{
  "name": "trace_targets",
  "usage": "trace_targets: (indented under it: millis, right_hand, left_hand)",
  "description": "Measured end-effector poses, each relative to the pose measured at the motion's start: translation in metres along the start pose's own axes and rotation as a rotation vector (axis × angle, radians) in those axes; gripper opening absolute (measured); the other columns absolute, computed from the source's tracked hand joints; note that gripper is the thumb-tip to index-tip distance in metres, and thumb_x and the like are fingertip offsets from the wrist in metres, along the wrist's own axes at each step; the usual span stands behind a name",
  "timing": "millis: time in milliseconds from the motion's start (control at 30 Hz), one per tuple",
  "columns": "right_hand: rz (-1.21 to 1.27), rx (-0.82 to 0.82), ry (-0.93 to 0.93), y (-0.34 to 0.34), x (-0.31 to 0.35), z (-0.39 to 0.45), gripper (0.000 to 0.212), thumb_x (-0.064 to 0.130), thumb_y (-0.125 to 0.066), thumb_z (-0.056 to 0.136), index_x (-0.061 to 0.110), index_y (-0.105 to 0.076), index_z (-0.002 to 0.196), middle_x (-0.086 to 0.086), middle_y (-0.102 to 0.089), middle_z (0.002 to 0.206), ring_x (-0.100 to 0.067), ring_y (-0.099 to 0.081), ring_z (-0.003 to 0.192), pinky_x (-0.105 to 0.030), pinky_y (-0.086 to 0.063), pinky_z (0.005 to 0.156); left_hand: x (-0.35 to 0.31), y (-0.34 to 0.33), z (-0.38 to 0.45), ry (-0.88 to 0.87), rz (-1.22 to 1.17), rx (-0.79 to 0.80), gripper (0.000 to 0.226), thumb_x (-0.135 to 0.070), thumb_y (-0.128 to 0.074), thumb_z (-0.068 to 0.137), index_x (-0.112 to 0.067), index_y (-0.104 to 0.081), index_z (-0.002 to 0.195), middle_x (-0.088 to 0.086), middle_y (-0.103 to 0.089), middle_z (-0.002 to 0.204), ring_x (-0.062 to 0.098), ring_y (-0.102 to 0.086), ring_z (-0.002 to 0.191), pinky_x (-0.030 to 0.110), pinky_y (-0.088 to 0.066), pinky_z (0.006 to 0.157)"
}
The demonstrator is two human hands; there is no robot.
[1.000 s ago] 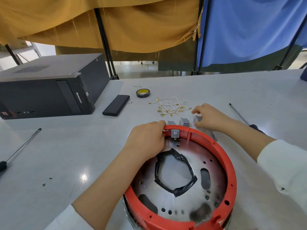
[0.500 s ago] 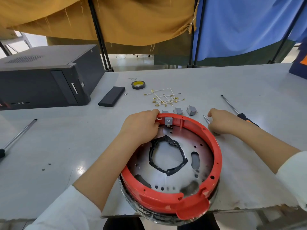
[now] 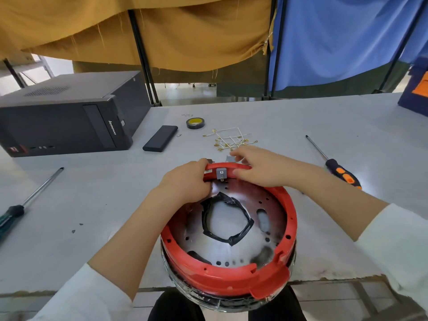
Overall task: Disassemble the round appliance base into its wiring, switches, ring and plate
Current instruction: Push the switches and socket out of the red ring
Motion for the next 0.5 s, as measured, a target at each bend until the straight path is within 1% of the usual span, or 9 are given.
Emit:
trace_targets:
  millis: [33,67,133,167,233,300,400,500]
  right_hand:
    - [-0.052,0.026,0.019,-0.008,0.006,0.003,0.051,0.031,-0.052,0.093,0.015,-0.039,0.139,-0.005,-0.049,0.135,-0.02,-0.047,0.122,-0.027,-0.035,0.1]
    - [-0.088,0.041,0.035,-0.013,0.011,0.006,0.046,0.031,-0.05,0.093,0.015,-0.041,0.136,-0.006,-0.052,0.131,-0.023,-0.049,0.118,-0.032,-0.038,0.1]
    - [-0.112,0.053,0.048,-0.019,0.017,0.011,0.032,0.029,-0.046,0.094,0.015,-0.048,0.123,-0.006,-0.058,0.116,-0.026,-0.055,0.106,-0.04,-0.044,0.09]
    - [-0.121,0.057,0.05,-0.021,0.017,0.012,0.025,0.028,-0.044,0.095,0.016,-0.049,0.117,-0.006,-0.06,0.111,-0.026,-0.056,0.101,-0.041,-0.045,0.087]
    - [-0.142,0.054,0.062,-0.022,0.016,0.013,0.016,0.023,-0.041,0.095,0.019,-0.048,0.108,-0.007,-0.06,0.108,-0.026,-0.057,0.096,-0.042,-0.046,0.084]
    - [-0.169,0.012,0.084,-0.022,0.014,0.012,0.018,0.026,-0.039,0.095,0.02,-0.048,0.109,-0.005,-0.062,0.107,-0.025,-0.057,0.095,-0.04,-0.047,0.081]
    - [-0.248,-0.086,0.101,-0.021,0.013,0.013,0.028,0.033,-0.034,0.096,0.02,-0.049,0.116,-0.004,-0.062,0.112,-0.026,-0.058,0.097,-0.039,-0.046,0.078]
    - [-0.289,-0.129,0.115,-0.021,0.015,0.017,0.028,0.032,-0.032,0.096,0.019,-0.05,0.114,-0.005,-0.062,0.111,-0.029,-0.058,0.096,-0.036,-0.043,0.073]
  left_hand:
    - [-0.002,0.001,0.001,-0.012,-0.043,0.032,0.045,-0.036,-0.056,0.082,-0.022,-0.044,0.122,0.003,-0.057,0.114,0.023,-0.055,0.092,0.032,-0.045,0.076]
    - [-0.005,0.004,0.002,-0.03,-0.072,0.03,0.049,-0.034,-0.057,0.081,-0.022,-0.044,0.127,0.003,-0.056,0.119,0.023,-0.056,0.097,0.035,-0.047,0.083]
    - [-0.014,0.011,0.007,-0.079,-0.104,-0.021,0.049,-0.031,-0.053,0.086,-0.02,-0.042,0.133,0.004,-0.053,0.129,0.023,-0.053,0.112,0.037,-0.044,0.093]
    - [-0.018,0.011,0.009,-0.109,-0.113,-0.029,0.046,-0.027,-0.05,0.089,-0.019,-0.043,0.134,0.005,-0.054,0.129,0.024,-0.053,0.113,0.035,-0.043,0.092]
    - [-0.023,0.007,0.011,-0.142,-0.112,-0.005,0.04,-0.017,-0.044,0.093,-0.018,-0.042,0.133,0.01,-0.058,0.124,0.026,-0.054,0.109,0.035,-0.043,0.088]
    - [-0.02,0.003,0.012,-0.131,-0.08,-0.028,0.041,-0.014,-0.042,0.093,-0.019,-0.041,0.134,0.009,-0.059,0.121,0.028,-0.055,0.106,0.036,-0.045,0.085]
    - [-0.015,0.004,0.012,-0.101,0.004,-0.155,0.033,-0.016,-0.045,0.091,-0.02,-0.05,0.124,0.008,-0.062,0.114,0.03,-0.057,0.102,0.033,-0.043,0.074]
    - [-0.014,0.008,0.014,-0.07,0.005,-0.229,0.027,-0.021,-0.047,0.088,-0.021,-0.057,0.113,0.008,-0.064,0.106,0.032,-0.057,0.095,0.031,-0.037,0.066]
Point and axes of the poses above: each hand's wrist, its own z-axis towards the middle knuckle, its own y-axis out of the back of the hand, x = y × z, the point moved 8 cm from there along z, towards the middle knuckle
